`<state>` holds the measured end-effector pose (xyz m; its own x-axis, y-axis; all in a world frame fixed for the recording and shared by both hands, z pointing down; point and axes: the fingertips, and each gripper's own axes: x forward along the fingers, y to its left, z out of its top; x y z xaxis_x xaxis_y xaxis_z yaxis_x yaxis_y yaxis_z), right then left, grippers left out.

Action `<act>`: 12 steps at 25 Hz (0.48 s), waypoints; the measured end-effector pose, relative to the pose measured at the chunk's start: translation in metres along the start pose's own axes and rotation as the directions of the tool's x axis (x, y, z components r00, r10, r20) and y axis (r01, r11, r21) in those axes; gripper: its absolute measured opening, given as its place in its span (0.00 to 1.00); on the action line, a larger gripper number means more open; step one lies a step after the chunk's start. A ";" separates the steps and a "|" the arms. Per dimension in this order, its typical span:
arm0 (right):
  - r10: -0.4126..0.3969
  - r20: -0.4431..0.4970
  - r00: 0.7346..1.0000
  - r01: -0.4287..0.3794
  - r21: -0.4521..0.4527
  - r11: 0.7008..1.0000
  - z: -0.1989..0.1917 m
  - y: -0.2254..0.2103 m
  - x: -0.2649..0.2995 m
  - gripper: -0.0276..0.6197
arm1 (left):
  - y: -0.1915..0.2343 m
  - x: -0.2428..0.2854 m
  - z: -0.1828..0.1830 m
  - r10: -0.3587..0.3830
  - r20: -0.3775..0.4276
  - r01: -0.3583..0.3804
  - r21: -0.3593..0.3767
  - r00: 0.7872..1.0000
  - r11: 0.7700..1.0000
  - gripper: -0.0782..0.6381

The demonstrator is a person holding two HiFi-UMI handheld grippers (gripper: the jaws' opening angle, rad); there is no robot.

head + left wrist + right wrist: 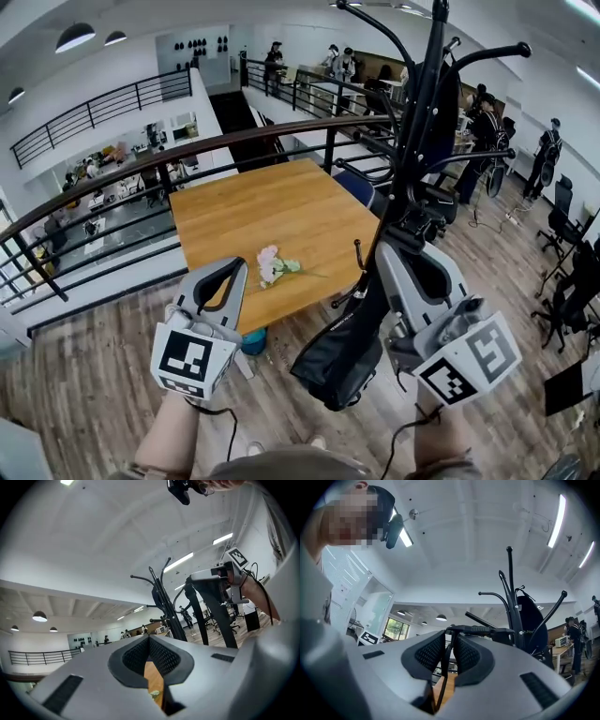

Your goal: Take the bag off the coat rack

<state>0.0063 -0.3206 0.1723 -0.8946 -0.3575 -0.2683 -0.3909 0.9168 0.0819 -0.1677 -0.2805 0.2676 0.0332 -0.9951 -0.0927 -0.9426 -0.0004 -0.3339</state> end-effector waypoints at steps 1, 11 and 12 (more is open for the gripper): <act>0.011 0.006 1.000 -0.011 0.009 1.000 0.000 0.006 0.003 0.15 | 0.006 -0.008 0.001 0.012 -0.002 -0.012 0.006 1.000 1.000 0.13; 0.189 0.053 0.980 -0.193 0.066 0.979 0.001 0.087 0.038 0.14 | 0.059 -0.094 0.007 0.179 -0.045 -0.177 0.040 0.983 0.983 0.13; 0.211 0.055 0.976 -0.215 0.073 0.974 -0.004 0.097 0.042 0.14 | 0.063 -0.104 0.003 0.197 -0.050 -0.195 0.041 0.979 0.980 0.13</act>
<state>-0.0700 -0.2476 0.1729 -0.9435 -0.1455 -0.2976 -0.1728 0.9826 0.0677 -0.2296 -0.1770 0.2531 -0.1699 -0.9793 -0.1101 -0.9165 0.1981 -0.3476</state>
